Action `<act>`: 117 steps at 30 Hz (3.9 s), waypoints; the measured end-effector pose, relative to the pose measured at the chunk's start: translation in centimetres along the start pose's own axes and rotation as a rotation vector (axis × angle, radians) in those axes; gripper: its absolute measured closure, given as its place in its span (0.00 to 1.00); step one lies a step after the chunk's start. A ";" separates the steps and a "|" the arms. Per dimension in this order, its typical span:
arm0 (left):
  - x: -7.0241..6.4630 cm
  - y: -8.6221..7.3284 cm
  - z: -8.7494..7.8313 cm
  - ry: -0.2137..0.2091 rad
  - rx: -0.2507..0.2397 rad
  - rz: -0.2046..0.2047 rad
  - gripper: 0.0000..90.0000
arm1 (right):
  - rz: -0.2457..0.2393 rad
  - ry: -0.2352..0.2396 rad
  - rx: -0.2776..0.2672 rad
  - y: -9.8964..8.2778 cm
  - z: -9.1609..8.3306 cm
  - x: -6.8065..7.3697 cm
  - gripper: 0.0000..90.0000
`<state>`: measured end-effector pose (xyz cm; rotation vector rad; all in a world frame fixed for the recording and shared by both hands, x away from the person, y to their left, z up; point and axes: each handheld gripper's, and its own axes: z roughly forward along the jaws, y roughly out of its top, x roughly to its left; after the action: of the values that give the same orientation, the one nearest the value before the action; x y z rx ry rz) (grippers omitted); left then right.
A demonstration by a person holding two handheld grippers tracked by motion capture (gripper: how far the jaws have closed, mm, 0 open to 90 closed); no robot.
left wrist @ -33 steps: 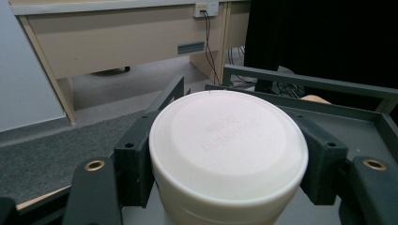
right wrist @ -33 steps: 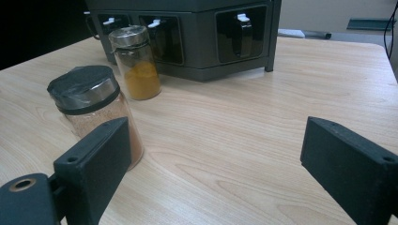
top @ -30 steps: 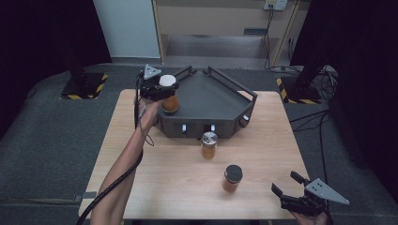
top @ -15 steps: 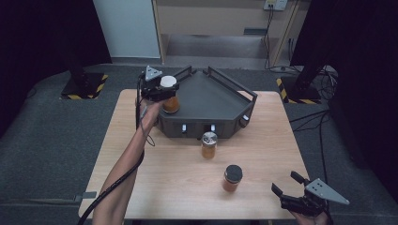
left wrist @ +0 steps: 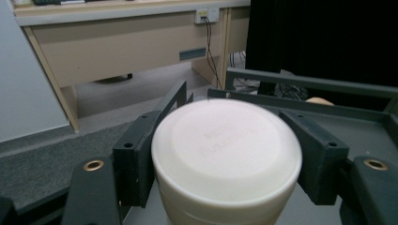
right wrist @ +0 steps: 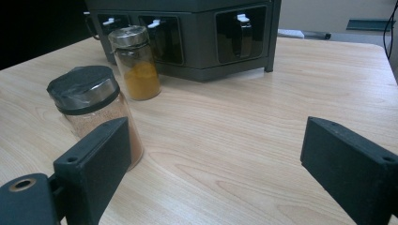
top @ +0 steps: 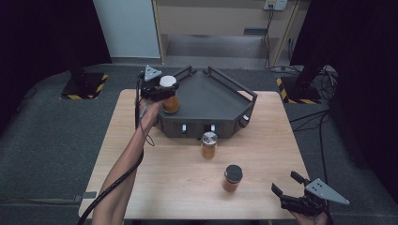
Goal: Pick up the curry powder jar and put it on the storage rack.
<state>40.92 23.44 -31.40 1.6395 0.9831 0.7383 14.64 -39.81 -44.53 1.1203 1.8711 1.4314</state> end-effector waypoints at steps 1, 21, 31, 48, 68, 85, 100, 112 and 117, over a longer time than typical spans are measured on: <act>0.0 0.2 -0.1 -0.001 -0.002 0.006 0.34 | 0.000 0.000 0.001 0.0 0.0 0.0 0.10; -0.6 2.4 -5.0 -0.124 -0.100 0.072 0.10 | 0.002 0.002 -0.001 0.0 0.1 0.0 0.10; -0.8 0.7 -8.2 -0.208 -0.100 0.088 0.08 | -0.006 0.005 0.001 0.0 0.1 0.0 0.10; 0.0 -3.6 -14.3 -0.253 -0.081 0.072 0.08 | -0.011 0.001 0.004 0.1 0.2 0.1 0.10; 0.3 -9.0 -17.9 -0.224 -0.080 0.058 0.08 | -0.016 -0.003 0.008 0.1 0.2 0.2 0.10; 0.5 -14.7 -19.1 -0.245 -0.054 0.010 0.08 | -0.019 -0.004 0.010 0.2 0.2 0.3 0.10; 0.4 -18.6 -20.3 -0.239 -0.036 -0.018 0.08 | -0.022 -0.006 0.012 0.2 0.2 0.3 0.10; 0.3 -20.6 -21.3 -0.202 -0.024 -0.014 0.08 | -0.023 -0.006 0.013 0.2 0.2 0.3 0.10; 0.2 -21.1 -21.6 -0.189 -0.019 -0.017 0.08 | -0.026 -0.004 0.013 0.2 0.2 0.3 0.10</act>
<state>17.68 36.15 -45.88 1.6498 0.8514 0.5681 14.70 -39.38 -44.36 1.1004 1.8880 1.4039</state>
